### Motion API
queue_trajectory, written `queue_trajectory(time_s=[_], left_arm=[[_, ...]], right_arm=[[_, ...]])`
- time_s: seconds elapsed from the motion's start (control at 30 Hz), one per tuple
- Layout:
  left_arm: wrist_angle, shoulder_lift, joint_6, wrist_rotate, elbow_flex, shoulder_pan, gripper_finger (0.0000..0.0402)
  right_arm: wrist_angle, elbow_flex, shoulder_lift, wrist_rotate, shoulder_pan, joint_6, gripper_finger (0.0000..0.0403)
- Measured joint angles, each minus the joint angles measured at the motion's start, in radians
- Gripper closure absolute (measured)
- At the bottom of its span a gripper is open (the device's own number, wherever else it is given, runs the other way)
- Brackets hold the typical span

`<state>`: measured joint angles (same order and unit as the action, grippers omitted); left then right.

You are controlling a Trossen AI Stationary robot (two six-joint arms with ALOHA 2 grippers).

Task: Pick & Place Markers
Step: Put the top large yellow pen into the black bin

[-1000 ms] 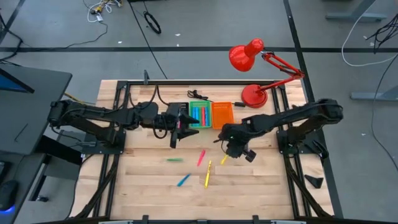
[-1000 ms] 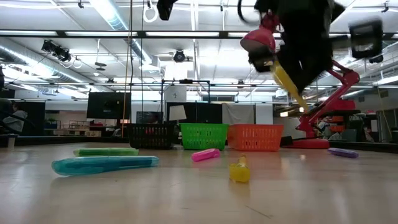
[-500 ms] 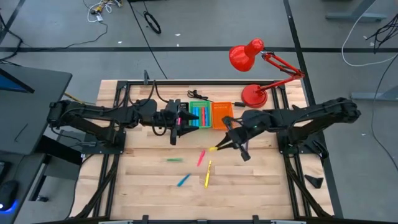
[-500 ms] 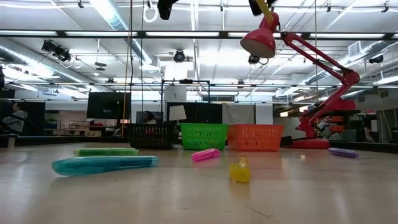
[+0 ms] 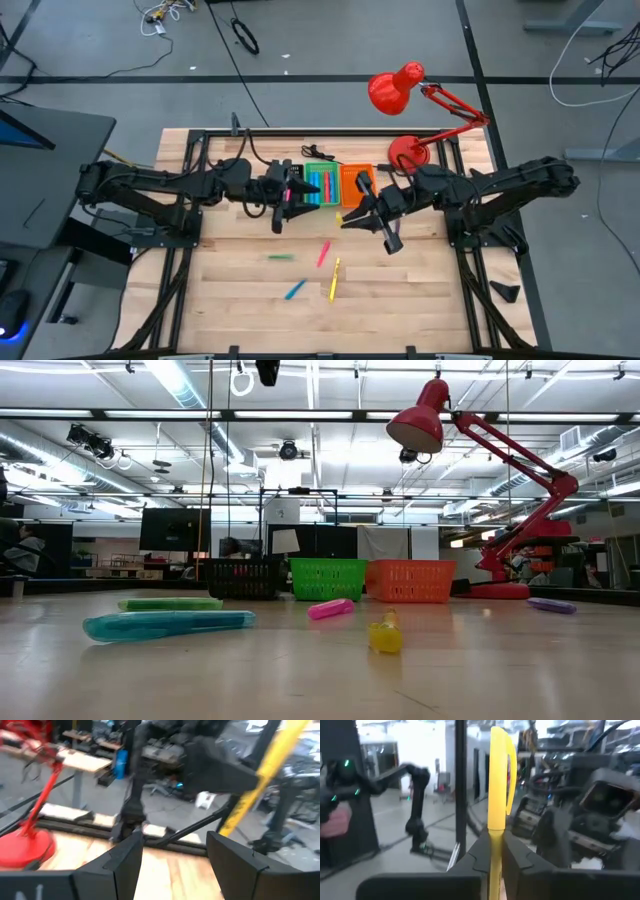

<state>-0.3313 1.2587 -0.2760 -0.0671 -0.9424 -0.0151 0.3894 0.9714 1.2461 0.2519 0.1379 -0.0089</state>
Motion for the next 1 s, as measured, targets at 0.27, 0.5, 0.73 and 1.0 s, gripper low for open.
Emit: queue_trajectory(time_s=[0.27, 0.5, 0.73, 1.0], left_arm=[[-0.09, 0.003, 0.028, -0.017, 0.0, -0.033, 0.0177], [-0.088, 0.038, 0.052, -0.004, -0.003, -0.073, 0.0177], [-0.177, 0.101, 0.054, 0.009, -0.003, -0.103, 0.0177], [-0.274, 0.151, 0.063, 0.034, -0.003, -0.108, 0.0177]], right_arm=[[0.099, 0.0, 0.046, -0.09, 0.0, 0.011, 0.0384], [0.141, 0.0, 0.087, -0.106, -0.002, 0.005, 0.0385], [0.153, 0.0, 0.093, -0.106, -0.024, 0.005, 0.0385], [0.155, 0.0, 0.093, -0.105, -0.027, 0.005, 0.0385]])
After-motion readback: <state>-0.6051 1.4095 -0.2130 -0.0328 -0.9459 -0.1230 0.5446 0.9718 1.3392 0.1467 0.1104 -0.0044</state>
